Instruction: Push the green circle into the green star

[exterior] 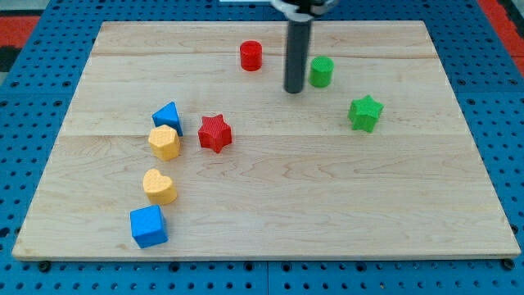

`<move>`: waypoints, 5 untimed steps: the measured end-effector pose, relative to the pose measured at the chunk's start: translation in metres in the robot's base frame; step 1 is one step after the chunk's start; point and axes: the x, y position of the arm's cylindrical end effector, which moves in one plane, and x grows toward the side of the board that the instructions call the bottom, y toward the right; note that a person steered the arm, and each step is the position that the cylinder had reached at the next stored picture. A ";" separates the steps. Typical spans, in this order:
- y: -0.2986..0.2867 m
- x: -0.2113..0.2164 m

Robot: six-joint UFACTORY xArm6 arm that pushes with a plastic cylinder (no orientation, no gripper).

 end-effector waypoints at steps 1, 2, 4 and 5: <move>0.001 -0.023; 0.017 -0.059; 0.075 -0.028; 0.095 -0.002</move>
